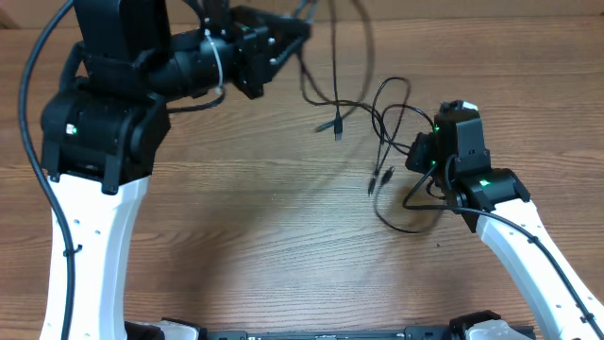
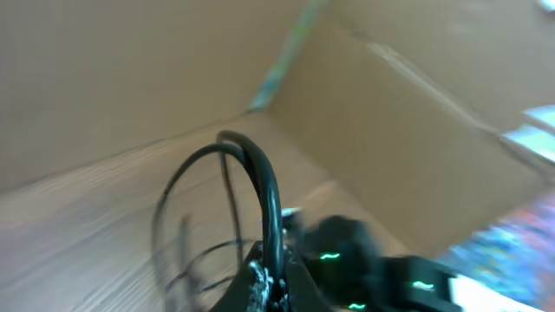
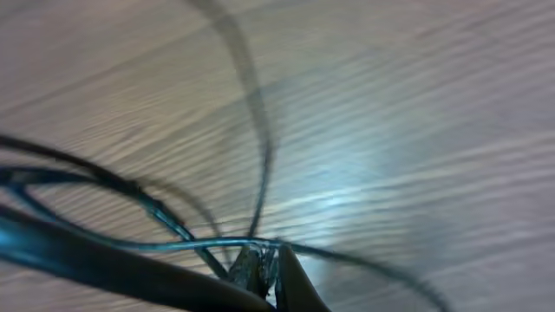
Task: Untangle cables
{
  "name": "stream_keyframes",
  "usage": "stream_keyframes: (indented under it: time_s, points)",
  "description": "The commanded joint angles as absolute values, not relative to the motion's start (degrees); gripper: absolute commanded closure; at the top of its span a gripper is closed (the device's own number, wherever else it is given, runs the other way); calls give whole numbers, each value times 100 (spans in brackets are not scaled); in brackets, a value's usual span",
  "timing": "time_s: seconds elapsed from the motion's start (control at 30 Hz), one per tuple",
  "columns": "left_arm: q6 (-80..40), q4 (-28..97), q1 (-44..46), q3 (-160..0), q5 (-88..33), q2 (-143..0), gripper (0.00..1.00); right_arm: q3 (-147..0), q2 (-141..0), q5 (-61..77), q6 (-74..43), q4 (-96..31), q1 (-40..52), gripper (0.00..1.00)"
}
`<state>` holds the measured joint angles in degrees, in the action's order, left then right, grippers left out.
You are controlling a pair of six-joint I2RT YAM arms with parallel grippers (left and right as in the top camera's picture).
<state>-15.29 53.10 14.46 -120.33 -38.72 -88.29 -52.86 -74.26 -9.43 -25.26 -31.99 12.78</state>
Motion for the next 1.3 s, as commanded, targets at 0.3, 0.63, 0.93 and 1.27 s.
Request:
stream_keyframes:
  time_s: [0.3, 0.63, 0.93, 1.27]
  points:
    - [-1417, 6976, 847, -12075, 1483, -8825, 96, -6018, -6788, -1719, -2375, -4005, 128, 96]
    - [-1575, 7150, 434, -12075, 2884, -8827, 96, -7408, -6755, -2499, -2200, -4705, -749, 96]
    - [-1653, 7207, 255, -12075, 2231, -8833, 96, -8012, -6755, -2436, -1918, -4729, -1212, 96]
    - [-1619, 7218, 346, -12073, -1031, -9035, 87, -8012, -6761, -1610, -1918, -4799, -1212, 96]
